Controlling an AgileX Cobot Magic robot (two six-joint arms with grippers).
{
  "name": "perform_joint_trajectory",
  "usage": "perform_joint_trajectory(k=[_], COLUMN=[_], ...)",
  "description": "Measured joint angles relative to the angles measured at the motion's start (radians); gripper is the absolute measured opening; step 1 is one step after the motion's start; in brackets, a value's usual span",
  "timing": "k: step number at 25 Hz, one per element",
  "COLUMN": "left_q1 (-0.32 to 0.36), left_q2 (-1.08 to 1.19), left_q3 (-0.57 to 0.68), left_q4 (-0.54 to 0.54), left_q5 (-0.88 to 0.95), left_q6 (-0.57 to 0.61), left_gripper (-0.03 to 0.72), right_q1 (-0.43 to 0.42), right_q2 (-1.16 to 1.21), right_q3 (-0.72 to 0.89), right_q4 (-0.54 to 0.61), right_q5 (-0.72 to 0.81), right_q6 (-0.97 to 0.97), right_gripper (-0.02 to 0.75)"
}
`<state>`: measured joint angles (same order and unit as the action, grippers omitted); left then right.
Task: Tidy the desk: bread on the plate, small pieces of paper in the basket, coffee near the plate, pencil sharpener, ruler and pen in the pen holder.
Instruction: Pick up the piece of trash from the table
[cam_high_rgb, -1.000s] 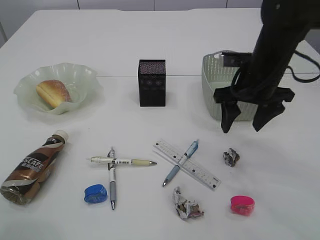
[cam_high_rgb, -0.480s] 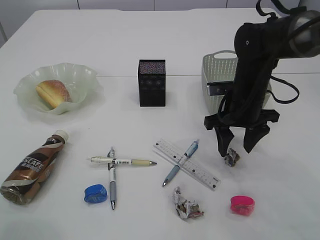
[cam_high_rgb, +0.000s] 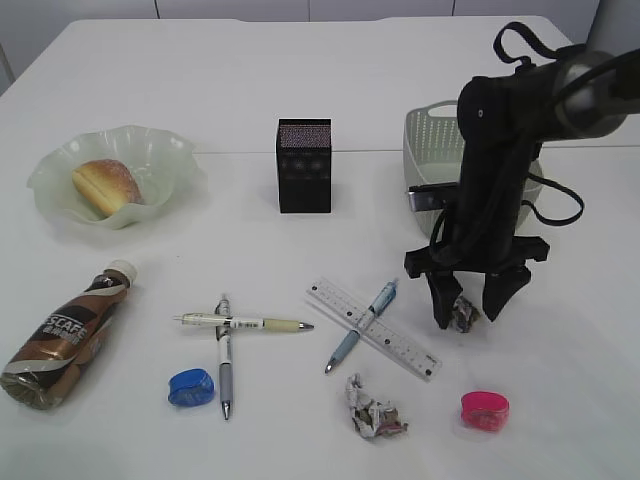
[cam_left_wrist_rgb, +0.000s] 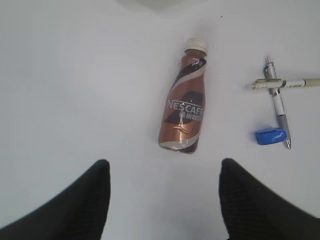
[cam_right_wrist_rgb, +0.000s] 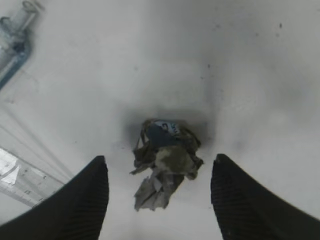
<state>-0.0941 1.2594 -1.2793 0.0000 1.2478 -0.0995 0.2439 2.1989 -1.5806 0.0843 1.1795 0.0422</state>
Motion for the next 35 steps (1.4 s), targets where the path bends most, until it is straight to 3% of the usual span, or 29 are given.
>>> perform_joint_trajectory(k=[17, 19, 28, 35], left_q1=[0.000, 0.000, 0.000, 0.000], left_q2=[0.000, 0.000, 0.000, 0.000], left_q3=[0.000, 0.000, 0.000, 0.000], left_q4=[0.000, 0.000, 0.000, 0.000], left_q5=[0.000, 0.000, 0.000, 0.000], left_q6=[0.000, 0.000, 0.000, 0.000], left_gripper=[0.486, 0.486, 0.483, 0.475], right_q1=[0.000, 0.000, 0.000, 0.000], right_q2=[0.014, 0.014, 0.014, 0.012], right_q3=[-0.002, -0.002, -0.006, -0.051], right_q4=[-0.026, -0.026, -0.026, -0.019], right_q5=[-0.043, -0.044, -0.042, 0.013], right_q6=[0.002, 0.008, 0.018, 0.020], right_gripper=[0.402, 0.367, 0.043, -0.001])
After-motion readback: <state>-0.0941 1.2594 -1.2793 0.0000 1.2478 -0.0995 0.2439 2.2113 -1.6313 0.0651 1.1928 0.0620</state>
